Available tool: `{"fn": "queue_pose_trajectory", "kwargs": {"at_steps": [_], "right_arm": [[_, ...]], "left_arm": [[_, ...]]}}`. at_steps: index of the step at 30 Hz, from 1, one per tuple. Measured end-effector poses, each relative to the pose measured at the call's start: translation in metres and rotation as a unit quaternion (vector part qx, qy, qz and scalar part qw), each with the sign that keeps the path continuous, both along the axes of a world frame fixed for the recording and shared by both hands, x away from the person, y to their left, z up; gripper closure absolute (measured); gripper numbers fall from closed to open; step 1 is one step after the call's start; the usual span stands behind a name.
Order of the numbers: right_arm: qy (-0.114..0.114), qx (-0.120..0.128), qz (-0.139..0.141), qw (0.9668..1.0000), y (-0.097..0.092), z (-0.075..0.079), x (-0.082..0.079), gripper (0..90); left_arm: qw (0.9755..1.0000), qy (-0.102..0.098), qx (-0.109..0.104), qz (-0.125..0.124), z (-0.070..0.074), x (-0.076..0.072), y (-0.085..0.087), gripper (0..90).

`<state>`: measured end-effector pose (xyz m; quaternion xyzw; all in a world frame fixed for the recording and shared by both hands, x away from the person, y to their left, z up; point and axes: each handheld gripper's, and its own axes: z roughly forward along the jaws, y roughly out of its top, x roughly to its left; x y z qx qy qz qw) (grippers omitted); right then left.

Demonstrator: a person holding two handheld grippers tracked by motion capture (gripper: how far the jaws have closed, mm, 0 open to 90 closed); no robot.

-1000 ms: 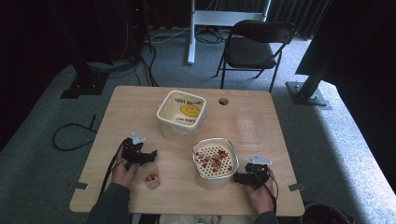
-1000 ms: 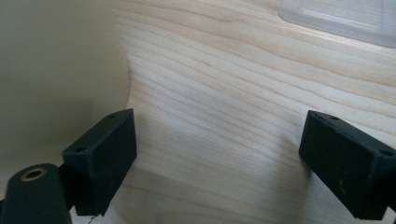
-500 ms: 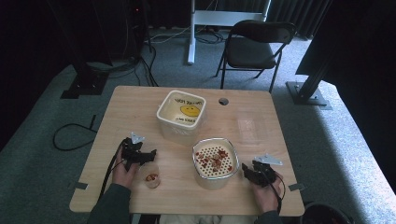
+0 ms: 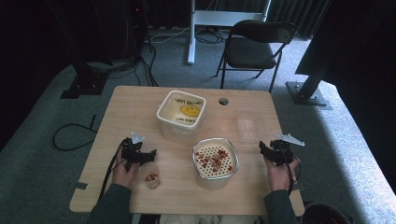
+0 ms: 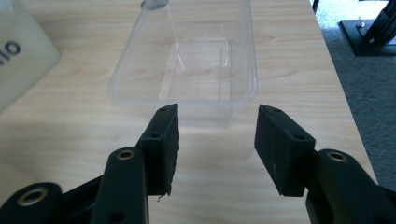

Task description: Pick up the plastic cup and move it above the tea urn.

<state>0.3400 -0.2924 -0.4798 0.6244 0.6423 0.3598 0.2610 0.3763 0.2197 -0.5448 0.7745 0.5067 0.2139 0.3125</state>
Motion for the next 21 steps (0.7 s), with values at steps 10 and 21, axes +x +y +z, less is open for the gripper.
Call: {"fn": "queue_pose_trajectory", "kwargs": {"at_steps": [10,21], "right_arm": [[0.033,0.007,-0.029,0.9990,-0.010,-0.005,0.039,61.7],[0.046,0.015,0.003,0.9988,-0.013,-0.011,0.061,83.7]], "left_arm": [[1.0000,0.000,0.001,0.004,0.000,-0.001,-0.001,11.1],[1.0000,0.000,0.000,0.005,0.000,-0.001,-0.001,11.1]]}}
